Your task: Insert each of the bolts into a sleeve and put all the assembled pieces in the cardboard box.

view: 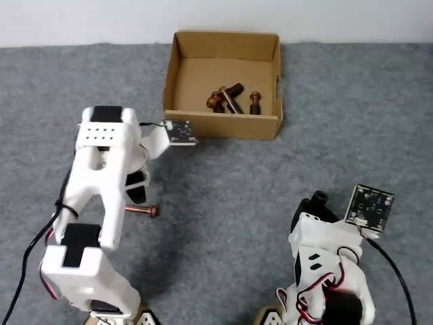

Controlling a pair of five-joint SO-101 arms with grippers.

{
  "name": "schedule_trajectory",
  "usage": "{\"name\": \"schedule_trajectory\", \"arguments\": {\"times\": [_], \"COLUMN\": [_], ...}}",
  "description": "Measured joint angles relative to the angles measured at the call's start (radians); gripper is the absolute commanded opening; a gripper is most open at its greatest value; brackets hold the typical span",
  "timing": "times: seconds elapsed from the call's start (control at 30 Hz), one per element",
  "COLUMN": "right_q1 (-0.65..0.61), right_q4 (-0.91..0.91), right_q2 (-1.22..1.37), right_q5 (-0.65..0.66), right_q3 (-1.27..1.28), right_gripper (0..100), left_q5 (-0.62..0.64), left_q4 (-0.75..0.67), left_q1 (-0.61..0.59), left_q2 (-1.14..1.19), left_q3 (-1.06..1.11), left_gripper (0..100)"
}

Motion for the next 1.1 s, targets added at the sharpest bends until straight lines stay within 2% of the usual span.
{"name": "schedule_trajectory", "arguments": {"times": [0.57,0.77,0.9,1.1], "right_q1": [0.000,0.000,0.000,0.000], "right_q4": [0.000,0.000,0.000,0.000], "right_q2": [0.000,0.000,0.000,0.000], "right_q5": [0.000,0.000,0.000,0.000], "right_q3": [0.000,0.000,0.000,0.000], "right_gripper": [0.8,0.8,0.8,0.8], "left_q5": [0.000,0.000,0.003,0.103], "left_q4": [-0.043,-0.081,-0.081,-0.035], "left_q1": [0.003,0.002,0.006,0.008], "left_q2": [0.265,0.328,0.331,0.331], "left_q3": [-0.008,-0.018,-0.018,-0.026], "left_gripper": [14,1,1,1]}}
